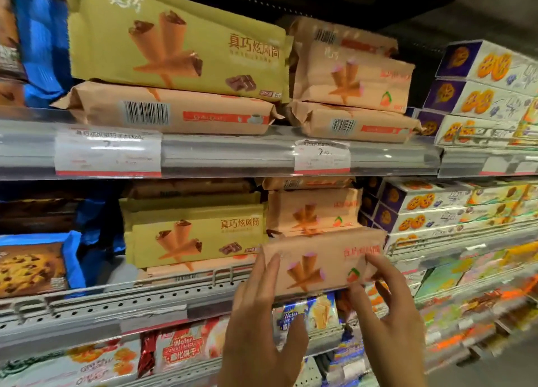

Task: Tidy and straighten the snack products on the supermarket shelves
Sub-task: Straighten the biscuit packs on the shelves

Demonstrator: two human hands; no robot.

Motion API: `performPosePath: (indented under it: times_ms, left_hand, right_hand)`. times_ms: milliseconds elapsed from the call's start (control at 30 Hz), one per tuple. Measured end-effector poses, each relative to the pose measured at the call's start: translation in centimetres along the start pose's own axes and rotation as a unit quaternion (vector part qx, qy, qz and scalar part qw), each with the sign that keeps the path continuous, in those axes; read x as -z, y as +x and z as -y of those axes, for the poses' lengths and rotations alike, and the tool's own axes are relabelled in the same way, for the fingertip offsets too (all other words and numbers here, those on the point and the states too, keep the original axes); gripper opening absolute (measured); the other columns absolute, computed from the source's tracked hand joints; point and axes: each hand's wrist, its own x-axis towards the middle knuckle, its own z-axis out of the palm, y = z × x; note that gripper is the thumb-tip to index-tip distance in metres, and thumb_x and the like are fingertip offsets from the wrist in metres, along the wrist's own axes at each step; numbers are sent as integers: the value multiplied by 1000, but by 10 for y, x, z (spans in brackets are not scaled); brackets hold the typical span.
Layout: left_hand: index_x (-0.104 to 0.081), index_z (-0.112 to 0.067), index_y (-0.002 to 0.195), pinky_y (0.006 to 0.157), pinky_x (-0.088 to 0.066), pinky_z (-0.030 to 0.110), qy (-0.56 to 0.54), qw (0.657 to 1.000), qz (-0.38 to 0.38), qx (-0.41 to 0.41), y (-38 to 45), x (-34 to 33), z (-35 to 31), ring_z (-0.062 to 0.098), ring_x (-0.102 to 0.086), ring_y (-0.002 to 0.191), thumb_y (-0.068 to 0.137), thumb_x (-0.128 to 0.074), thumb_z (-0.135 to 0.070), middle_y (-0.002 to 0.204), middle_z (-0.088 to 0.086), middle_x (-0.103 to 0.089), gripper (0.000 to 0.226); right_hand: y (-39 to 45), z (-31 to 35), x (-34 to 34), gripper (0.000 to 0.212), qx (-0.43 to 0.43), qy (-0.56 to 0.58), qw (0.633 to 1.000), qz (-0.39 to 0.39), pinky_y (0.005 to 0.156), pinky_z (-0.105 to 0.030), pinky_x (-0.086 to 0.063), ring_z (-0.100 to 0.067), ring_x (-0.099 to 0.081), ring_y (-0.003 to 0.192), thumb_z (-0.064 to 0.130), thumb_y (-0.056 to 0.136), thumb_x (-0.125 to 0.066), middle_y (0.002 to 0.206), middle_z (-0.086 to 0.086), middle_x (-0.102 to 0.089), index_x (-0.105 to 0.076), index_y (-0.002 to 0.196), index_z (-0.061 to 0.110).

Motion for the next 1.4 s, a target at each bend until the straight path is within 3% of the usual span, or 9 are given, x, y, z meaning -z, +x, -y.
performPosePath:
  times_ms: [100, 233, 367, 500, 700, 833, 1033, 1233, 1400]
  left_hand:
    - [-28, -50, 154, 108, -27, 22, 69, 998, 1, 3, 22, -19, -9, 1, -21, 143, 85, -47, -53, 166, -25, -10, 71]
    - [-23, -55, 153, 115, -2, 14, 129, 989, 26, 66, 49, -44, -17, -2, -6, 147, 81, -29, -67, 165, -29, 6, 73]
    - [6, -61, 149, 127, -14, 36, 217, 960, 49, 170, 70, -66, -24, 12, 2, 153, 65, -11, -73, 158, -29, 30, 87]
    - [27, -57, 145, 125, -21, 43, 308, 935, 58, 167, 75, -84, -24, 20, -3, 152, 81, -15, -69, 162, -15, 29, 78]
    - [-22, -34, 160, 102, -47, 50, 383, 915, 21, 130, 76, -100, -21, 35, -49, 127, 90, -42, -54, 162, 16, -29, 76]
    - [-19, -30, 162, 108, -40, 44, 437, 891, 22, 121, 75, -106, -18, 37, -49, 129, 90, -39, -53, 162, 22, -26, 78]
    - [3, -39, 161, 123, -6, 37, 438, 891, 13, 122, 61, -103, -24, 27, 2, 157, 90, -32, -55, 168, 3, 21, 81]
    - [-28, -26, 158, 122, -22, 50, 441, 892, 26, 96, 31, -86, -23, 23, -11, 157, 92, -48, -47, 170, 1, -12, 73]
    - [-34, -26, 156, 118, -35, 50, 439, 891, -13, 114, -3, -47, -20, 18, -21, 154, 91, -53, -42, 167, -4, -22, 69]
  right_hand:
    - [34, -12, -2, 40, 37, -12, 999, 21, 83, -5, -45, -20, -56, 121, 27, 90, -71, 143, 5, -55, -59, 126, 40]
    - [75, -30, -3, 42, 100, -22, 995, 21, 87, -25, -44, -18, -57, 121, 22, 88, -68, 139, 14, -54, -57, 124, 42]
    - [104, -57, -4, 52, 133, -66, 988, 49, 91, -31, -46, -23, -57, 122, 43, 82, -54, 141, 3, -55, -60, 133, 32]
    - [121, -75, -6, 60, 186, -150, 967, 87, 86, -46, -54, -34, -60, 108, 47, 82, -48, 132, -11, -58, -64, 134, 21]
    - [131, -85, -5, 60, 216, -178, 955, 96, 82, -53, -53, -42, -62, 101, 44, 82, -49, 131, -19, -58, -63, 136, 20]
    - [129, -85, -4, 62, 214, -153, 957, 124, 85, -53, -52, -41, -57, 110, 41, 84, -50, 141, -19, -51, -58, 140, 18]
    - [121, -95, -2, 60, 218, -94, 963, 130, 104, -58, -43, -46, -38, 140, 38, 84, -54, 161, -21, -29, -60, 138, 13]
    - [98, -75, 0, 46, 313, -10, 941, 131, 106, -60, -41, -45, -50, 132, 32, 87, -52, 149, -21, -48, -71, 117, 4]
    - [53, -56, -39, 47, 381, 39, 898, 216, 107, -54, -42, -33, -55, 131, 32, 91, -50, 142, -8, -58, -68, 127, 9]
